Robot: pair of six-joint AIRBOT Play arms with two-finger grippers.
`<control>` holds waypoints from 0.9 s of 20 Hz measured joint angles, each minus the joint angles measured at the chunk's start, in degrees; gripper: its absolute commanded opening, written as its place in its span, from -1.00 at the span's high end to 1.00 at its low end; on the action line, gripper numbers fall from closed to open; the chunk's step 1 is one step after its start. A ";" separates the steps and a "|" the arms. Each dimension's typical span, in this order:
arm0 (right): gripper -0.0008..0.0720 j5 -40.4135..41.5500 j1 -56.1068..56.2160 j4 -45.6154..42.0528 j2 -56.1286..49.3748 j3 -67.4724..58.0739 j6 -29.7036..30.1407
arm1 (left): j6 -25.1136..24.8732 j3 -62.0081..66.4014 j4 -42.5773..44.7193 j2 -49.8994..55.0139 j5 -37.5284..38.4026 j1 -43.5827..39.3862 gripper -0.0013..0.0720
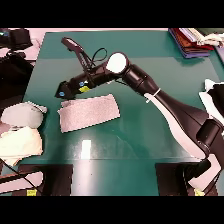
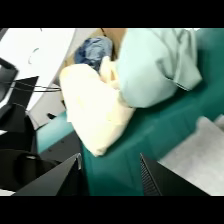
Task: Fold the shirts.
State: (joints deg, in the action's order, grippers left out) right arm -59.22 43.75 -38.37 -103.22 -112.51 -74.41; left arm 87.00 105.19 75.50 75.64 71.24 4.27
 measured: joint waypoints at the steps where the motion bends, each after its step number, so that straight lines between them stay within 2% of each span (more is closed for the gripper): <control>1: -0.20 -0.13 -1.42 -1.62 0.72 2.19 -0.42 | 0.00 0.04 -0.09 -0.46 0.39 0.57 0.89; 4: -0.25 -1.84 -8.20 -6.82 4.81 11.41 -2.27 | 0.00 -0.04 -1.14 -1.14 0.48 1.01 0.89; 5: -0.51 -2.51 -11.19 -8.81 6.27 15.30 -3.06 | -0.02 -0.22 -1.57 -1.22 0.35 0.48 0.89; 6: -0.66 -3.15 -14.36 -10.23 7.65 19.17 -3.52 | -0.07 -0.33 -1.81 -1.25 0.15 -0.24 0.89; 11: -0.66 -5.07 -25.64 -9.27 8.09 33.20 -4.61 | -0.94 -1.51 -2.36 0.26 -1.62 -5.68 0.89; 16: -0.66 -4.98 -24.76 -1.77 2.16 35.50 -2.73 | -1.66 -2.38 -2.64 2.43 -2.05 -9.75 0.89; 17: -0.61 -5.03 -23.56 -0.39 0.63 34.53 -2.45 | -1.77 -2.47 -3.10 2.69 -2.21 -10.08 0.89; 18: -0.39 -5.05 -22.16 1.03 -1.07 33.16 -2.19 | -1.79 -2.54 -3.34 2.91 -2.21 -10.36 0.89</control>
State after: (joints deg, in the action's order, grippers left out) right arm -64.27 21.58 -37.34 -104.29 -79.35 -76.60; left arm 85.21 102.65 72.16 78.54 69.04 -6.09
